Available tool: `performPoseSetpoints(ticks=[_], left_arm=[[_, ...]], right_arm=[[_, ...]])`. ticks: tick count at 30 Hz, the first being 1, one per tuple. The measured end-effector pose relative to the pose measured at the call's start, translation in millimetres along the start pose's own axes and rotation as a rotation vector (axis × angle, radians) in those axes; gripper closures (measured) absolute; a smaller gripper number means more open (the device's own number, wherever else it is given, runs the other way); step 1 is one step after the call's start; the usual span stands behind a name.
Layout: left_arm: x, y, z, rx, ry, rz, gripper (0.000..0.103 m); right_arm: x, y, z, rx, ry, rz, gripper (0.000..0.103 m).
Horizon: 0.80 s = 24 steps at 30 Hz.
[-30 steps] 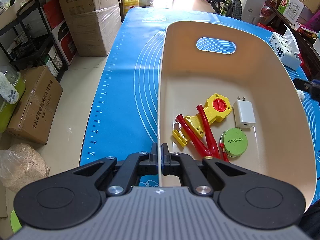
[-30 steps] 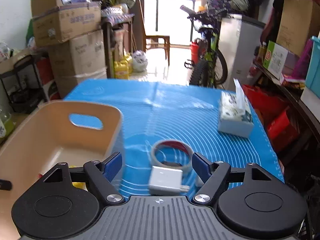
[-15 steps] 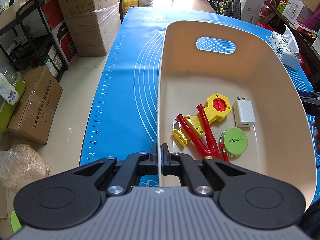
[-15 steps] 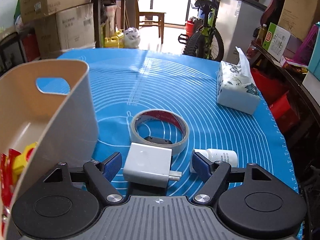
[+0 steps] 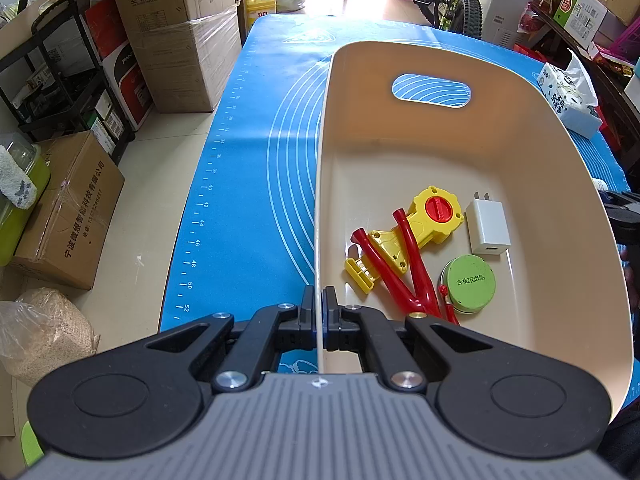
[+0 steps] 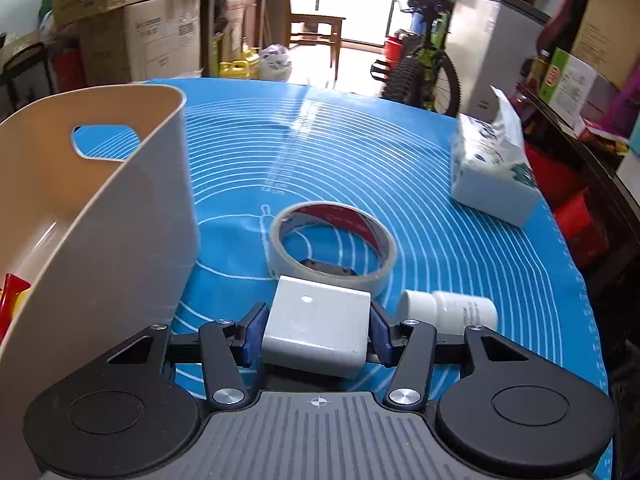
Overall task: Organize rigid objects
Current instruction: 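Grasp the square white charger with the right tool and lift, then lower the square charger into the basket and open the right tool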
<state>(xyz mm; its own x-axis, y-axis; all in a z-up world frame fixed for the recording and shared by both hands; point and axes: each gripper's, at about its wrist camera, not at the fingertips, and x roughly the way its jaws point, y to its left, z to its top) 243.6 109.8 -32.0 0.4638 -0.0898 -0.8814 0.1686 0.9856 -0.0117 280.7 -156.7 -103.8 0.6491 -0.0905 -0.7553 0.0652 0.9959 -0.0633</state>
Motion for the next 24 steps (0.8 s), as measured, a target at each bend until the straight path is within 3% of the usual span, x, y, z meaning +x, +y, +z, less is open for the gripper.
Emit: performPoseSetpoints(ticks=[11,24], left_arm=[[0,0,0,0.000,0.000,0.000,0.099],[0,0,0,-0.002,0.001,-0.001,0.099]], right_arm=[[-54,-8,1,0.037,-0.081,0.017,0.045],[-132,47,33,-0.067,-0.276,0.125,0.045]])
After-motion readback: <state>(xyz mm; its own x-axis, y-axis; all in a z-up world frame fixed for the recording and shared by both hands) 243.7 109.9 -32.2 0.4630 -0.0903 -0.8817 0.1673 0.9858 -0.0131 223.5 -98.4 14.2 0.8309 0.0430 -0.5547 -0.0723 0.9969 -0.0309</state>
